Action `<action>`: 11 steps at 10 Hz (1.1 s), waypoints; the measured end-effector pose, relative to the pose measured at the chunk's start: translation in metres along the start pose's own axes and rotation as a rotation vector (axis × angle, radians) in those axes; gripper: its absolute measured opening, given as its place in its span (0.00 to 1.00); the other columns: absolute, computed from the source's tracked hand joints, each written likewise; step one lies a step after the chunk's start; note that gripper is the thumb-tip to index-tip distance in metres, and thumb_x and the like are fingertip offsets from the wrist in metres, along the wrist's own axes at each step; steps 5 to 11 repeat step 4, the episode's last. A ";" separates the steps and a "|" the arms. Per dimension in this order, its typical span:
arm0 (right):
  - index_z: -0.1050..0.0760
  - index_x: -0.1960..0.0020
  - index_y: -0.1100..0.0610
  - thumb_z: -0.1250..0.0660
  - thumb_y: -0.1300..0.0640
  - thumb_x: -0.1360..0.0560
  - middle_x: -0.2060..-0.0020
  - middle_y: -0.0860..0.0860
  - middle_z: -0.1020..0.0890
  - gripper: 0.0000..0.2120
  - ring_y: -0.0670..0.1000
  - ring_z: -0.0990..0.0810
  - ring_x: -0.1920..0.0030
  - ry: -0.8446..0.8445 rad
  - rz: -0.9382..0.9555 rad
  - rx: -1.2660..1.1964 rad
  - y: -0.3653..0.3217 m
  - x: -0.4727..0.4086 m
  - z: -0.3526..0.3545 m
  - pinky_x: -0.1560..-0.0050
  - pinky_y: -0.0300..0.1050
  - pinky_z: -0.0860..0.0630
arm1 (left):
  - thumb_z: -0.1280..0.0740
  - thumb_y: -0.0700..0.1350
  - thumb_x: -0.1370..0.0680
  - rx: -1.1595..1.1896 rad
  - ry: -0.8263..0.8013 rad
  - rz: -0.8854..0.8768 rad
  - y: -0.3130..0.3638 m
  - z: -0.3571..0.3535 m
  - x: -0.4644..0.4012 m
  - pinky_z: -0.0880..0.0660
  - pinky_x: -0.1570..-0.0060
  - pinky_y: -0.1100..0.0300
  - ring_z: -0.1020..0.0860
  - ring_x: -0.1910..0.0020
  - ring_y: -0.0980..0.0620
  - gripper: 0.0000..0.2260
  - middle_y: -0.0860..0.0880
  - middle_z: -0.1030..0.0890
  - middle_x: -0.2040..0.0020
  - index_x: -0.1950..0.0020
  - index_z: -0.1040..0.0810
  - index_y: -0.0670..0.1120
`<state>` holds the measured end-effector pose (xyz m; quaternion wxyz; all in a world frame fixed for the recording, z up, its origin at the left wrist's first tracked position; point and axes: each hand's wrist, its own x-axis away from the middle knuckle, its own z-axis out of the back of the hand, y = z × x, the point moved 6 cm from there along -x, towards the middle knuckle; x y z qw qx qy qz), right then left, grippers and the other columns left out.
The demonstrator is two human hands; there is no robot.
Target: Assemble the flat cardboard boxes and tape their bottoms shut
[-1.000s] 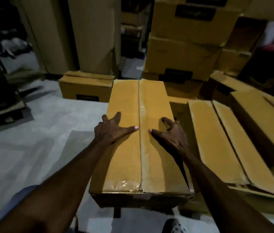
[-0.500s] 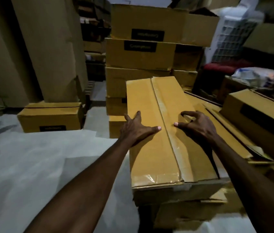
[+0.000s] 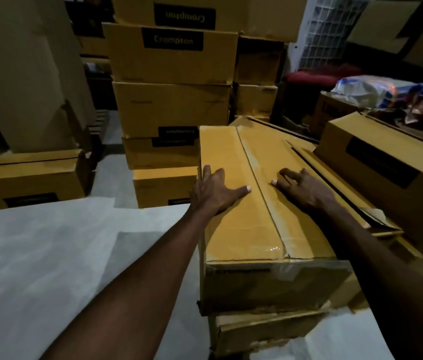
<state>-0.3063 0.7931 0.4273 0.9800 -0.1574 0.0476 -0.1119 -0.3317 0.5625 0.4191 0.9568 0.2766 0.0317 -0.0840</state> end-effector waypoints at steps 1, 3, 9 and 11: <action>0.36 0.26 0.47 0.48 0.30 0.23 0.26 0.58 0.36 0.32 0.60 0.32 0.30 -0.018 0.027 0.032 -0.015 0.021 0.006 0.34 0.63 0.31 | 0.38 0.70 0.27 -0.055 -0.113 -0.012 0.001 0.006 0.014 0.33 0.34 0.41 0.43 0.25 0.35 0.38 0.42 0.48 0.21 0.26 0.36 0.48; 0.31 0.29 0.54 0.49 0.33 0.21 0.27 0.57 0.32 0.31 0.58 0.31 0.30 0.039 0.105 -0.041 -0.063 0.098 0.033 0.31 0.64 0.35 | 0.42 0.68 0.23 -0.011 -0.113 -0.072 0.019 0.042 0.061 0.38 0.31 0.44 0.43 0.24 0.39 0.35 0.41 0.37 0.24 0.26 0.34 0.43; 0.34 0.26 0.54 0.51 0.32 0.21 0.25 0.56 0.35 0.34 0.57 0.35 0.26 0.088 0.181 -0.015 -0.100 0.129 0.057 0.29 0.64 0.37 | 0.48 0.69 0.23 -0.001 -0.001 -0.121 0.026 0.082 0.087 0.42 0.29 0.43 0.42 0.24 0.41 0.36 0.43 0.35 0.24 0.26 0.35 0.44; 0.34 0.26 0.54 0.51 0.32 0.21 0.25 0.56 0.35 0.34 0.57 0.35 0.26 0.088 0.181 -0.015 -0.100 0.129 0.057 0.29 0.64 0.37 | 0.48 0.69 0.23 -0.001 -0.001 -0.121 0.026 0.082 0.087 0.42 0.29 0.43 0.42 0.24 0.41 0.36 0.43 0.35 0.24 0.26 0.35 0.44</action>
